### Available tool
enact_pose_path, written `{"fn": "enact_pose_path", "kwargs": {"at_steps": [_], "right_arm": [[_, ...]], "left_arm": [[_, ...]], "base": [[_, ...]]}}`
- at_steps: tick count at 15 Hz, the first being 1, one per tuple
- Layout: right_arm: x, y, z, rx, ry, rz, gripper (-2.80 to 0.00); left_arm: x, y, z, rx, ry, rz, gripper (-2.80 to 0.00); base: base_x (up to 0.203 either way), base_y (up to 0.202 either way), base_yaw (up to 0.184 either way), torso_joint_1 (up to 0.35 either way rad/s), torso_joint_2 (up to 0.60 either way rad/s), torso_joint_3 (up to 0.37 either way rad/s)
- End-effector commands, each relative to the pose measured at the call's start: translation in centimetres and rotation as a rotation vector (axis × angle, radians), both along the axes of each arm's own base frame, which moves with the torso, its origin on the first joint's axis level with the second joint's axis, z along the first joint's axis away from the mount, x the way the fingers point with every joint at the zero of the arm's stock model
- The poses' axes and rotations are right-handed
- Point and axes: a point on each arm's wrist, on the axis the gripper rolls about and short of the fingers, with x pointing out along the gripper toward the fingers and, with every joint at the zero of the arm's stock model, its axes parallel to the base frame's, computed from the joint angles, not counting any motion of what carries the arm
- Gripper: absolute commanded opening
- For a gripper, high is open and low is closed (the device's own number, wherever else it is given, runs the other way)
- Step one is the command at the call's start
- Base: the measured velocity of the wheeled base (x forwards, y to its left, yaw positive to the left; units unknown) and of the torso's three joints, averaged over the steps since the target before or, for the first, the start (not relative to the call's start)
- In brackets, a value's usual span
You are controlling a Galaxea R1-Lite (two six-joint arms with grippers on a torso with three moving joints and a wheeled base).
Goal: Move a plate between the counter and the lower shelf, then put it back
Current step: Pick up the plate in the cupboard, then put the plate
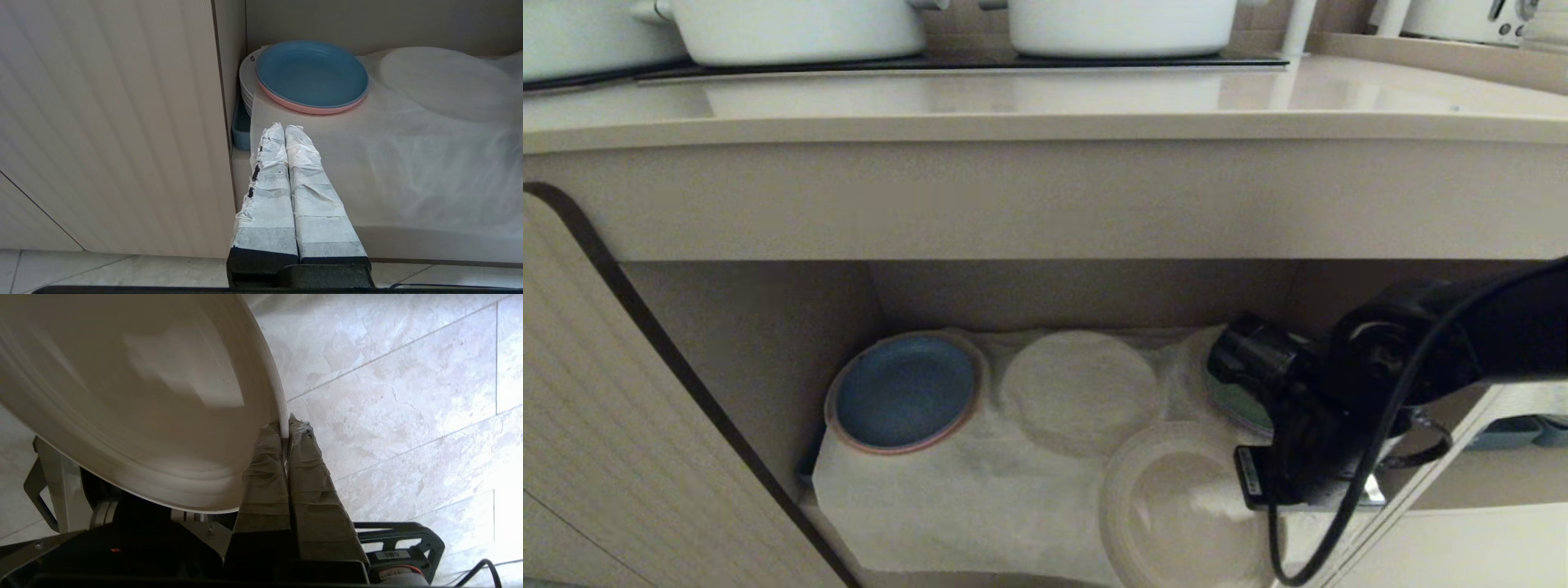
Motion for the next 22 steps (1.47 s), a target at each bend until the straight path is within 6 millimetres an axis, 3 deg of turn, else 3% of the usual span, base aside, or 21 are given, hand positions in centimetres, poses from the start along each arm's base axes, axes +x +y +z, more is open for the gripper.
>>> {"fn": "enact_pose_path", "kwargs": {"at_steps": [1,22], "right_arm": [[-0.6,-0.6,0.3,-0.001,0.001,-0.009,-2.80],[-8.5,-8.1,1.3,0.142,0.012,-0.154,-2.80]], "left_arm": [[0.0,0.0,0.0,-0.001,0.000,0.001,-2.80],[0.0,0.0,0.0,-0.001,0.000,0.001,-2.80]], "base": [[0.000,0.000,0.000,0.000,0.00,0.000],[0.000,0.000,0.000,0.000,0.00,0.000]]}}
